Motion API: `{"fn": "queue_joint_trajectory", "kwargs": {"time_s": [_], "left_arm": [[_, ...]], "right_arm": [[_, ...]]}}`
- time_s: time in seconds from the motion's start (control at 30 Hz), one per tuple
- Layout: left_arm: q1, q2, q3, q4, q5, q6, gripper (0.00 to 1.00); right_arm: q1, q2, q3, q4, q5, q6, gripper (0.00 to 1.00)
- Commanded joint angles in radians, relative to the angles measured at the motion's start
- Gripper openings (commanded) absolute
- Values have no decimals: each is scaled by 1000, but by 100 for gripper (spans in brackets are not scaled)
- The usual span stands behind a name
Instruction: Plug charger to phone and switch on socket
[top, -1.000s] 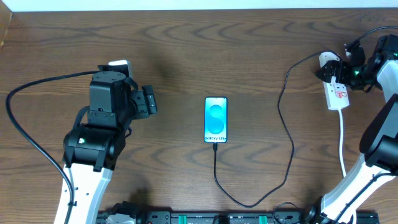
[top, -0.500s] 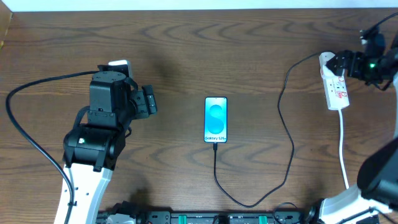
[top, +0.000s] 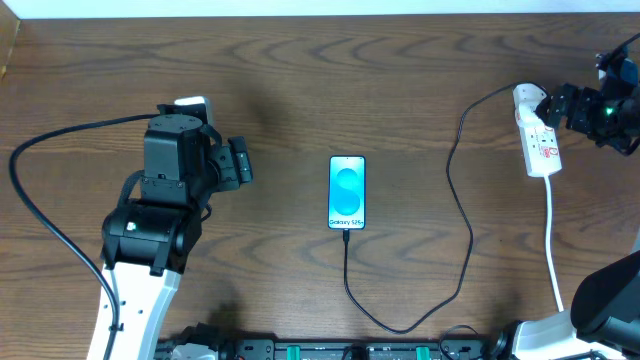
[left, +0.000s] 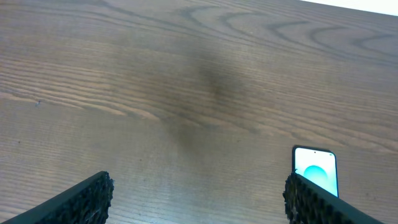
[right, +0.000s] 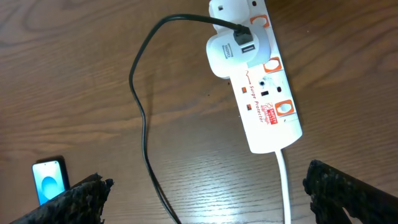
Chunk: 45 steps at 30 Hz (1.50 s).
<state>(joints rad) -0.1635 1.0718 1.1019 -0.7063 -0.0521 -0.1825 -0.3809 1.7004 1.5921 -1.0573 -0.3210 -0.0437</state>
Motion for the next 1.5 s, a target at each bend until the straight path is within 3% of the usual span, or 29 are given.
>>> {"fn": "queue_joint_trajectory", "kwargs": {"time_s": [0.0,0.63,1.03,1.17,1.47], "left_arm": [[4,1,10,0,-13,10,88],[3,0,9,-5,-13,10,88],[3,-149,-26,-128,-13,10,88],[6,-248,-107,-47,-13,10,88],[36,-522,-408,368,-12,6,88]], "right_arm": [[2,-10,6,-2,5,13,99],[2,-10,6,-2,5,13,99],[2,-10,6,-2,5,13,99],[2,-10,6,-2,5,13,99],[2,-10,6,-2,5,13,99]]}}
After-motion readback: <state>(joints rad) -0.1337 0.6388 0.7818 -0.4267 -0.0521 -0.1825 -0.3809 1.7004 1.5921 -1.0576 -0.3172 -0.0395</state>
